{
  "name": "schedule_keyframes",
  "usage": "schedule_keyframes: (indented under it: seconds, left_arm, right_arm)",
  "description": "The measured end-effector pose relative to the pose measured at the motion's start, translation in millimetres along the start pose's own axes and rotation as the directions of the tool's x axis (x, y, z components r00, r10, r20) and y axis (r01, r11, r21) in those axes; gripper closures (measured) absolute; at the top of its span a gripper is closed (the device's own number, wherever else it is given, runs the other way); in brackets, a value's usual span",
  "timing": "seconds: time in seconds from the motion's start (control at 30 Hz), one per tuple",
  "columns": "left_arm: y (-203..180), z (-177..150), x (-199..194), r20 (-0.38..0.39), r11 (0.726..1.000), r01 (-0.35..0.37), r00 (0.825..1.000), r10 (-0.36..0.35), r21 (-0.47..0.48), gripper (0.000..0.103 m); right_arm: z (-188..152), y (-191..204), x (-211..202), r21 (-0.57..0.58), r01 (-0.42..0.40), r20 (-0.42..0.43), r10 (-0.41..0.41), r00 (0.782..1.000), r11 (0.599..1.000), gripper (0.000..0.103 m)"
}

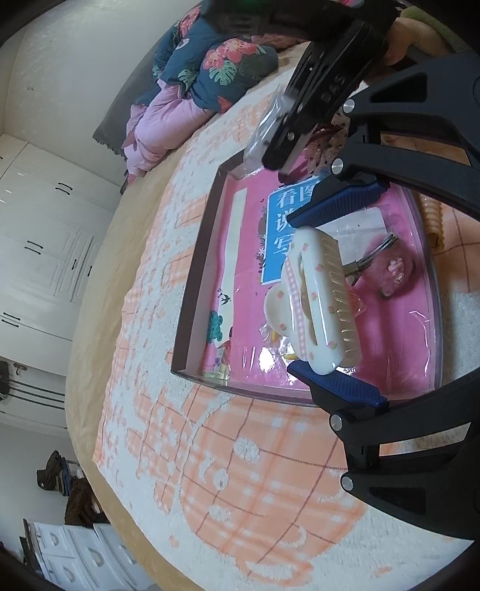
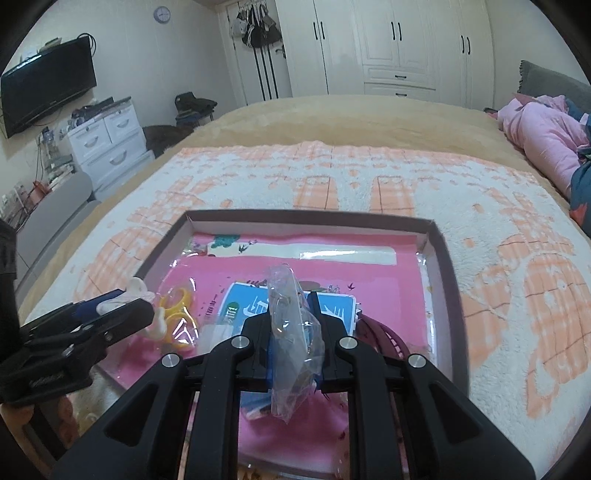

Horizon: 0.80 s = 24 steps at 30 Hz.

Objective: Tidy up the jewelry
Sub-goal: 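Carry the clear bag and white claw clip over the tray, then open both tools to release the bag and claw clip into the tray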

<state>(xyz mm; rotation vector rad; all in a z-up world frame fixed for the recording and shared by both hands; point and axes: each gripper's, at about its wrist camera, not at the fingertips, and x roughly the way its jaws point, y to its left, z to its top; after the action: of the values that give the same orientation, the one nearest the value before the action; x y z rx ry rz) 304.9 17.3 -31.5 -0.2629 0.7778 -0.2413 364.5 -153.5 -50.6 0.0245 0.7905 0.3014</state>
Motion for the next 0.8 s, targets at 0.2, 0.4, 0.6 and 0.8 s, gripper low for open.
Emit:
schedule_keyframes:
  seconds: [0.2, 0.4, 0.6, 0.8]
  left_arm:
    - [2.1, -3.5, 4.6, -0.016, 1.000, -0.003, 1.000, 0.003, 0.003, 0.039]
    - [4.7, -5.9, 7.0, -0.023, 1.000, -0.004, 1.000, 0.004, -0.004, 0.039]
    - [3.4, -8.2, 6.5, -0.026, 1.000, -0.013, 1.000, 0.013, 0.002, 0.039]
    - [1.6, -8.8, 6.2, -0.029, 1.000, -0.019, 0.999, 0.019, 0.008, 0.039]
  right_arm:
    - [-3.4, -4.6, 21.0, 0.010, 0.022, -0.038, -0.021, 0.999, 1.000, 0.088]
    - [-9.4, -7.1, 26.8, 0.030, 0.023, -0.050, -0.021, 0.999, 0.999, 0.087]
    - [-13.0, -12.6, 20.7, 0.051, 0.022, -0.037, -0.020, 0.999, 0.998, 0.083]
    - [-16.4, -16.3, 5.4, 0.061, 0.007, -0.007, -0.007, 1.000, 0.998, 0.071]
